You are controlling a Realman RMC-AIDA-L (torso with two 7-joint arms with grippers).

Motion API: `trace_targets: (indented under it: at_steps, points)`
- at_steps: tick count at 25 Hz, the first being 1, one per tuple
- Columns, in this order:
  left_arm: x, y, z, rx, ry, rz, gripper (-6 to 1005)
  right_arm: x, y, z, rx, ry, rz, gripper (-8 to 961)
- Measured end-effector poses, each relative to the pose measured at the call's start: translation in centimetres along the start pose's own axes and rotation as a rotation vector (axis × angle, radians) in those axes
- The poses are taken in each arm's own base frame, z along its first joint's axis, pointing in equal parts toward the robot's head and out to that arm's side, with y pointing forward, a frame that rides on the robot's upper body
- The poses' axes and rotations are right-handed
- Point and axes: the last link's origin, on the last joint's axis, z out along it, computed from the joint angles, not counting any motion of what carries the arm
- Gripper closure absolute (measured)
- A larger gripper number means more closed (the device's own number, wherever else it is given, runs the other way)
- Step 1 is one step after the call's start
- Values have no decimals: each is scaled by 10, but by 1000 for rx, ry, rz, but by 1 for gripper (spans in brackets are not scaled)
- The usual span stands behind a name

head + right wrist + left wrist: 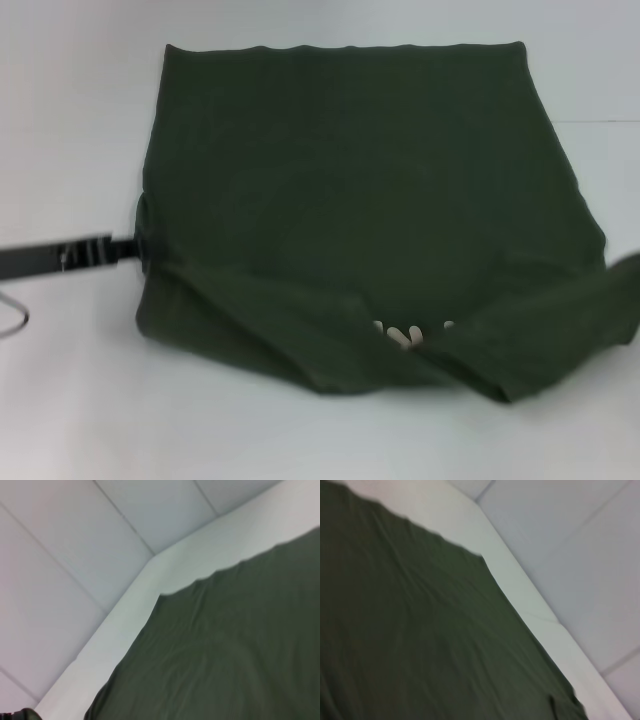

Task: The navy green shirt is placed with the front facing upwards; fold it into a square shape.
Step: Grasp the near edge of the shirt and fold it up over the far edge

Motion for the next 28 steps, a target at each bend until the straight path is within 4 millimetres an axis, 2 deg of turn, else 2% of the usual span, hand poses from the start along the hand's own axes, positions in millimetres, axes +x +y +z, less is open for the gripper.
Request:
trace_targets:
  at_steps: [5, 10, 16, 23, 28]
  points:
    - [40, -5, 16, 81, 93, 50, 968, -27, -7, 37, 61, -35, -37, 831]
    - [67, -16, 26, 201, 208, 82, 967, -45, -14, 74, 144, -62, -53, 825]
    - [82, -26, 42, 295, 296, 111, 967, -59, -16, 115, 239, -85, -104, 817]
    - [96, -24, 67, 393, 353, 188, 968, -74, -14, 158, 363, -104, -197, 808]
    - [106, -21, 79, 442, 392, 245, 968, -89, -11, 172, 424, -144, -243, 802]
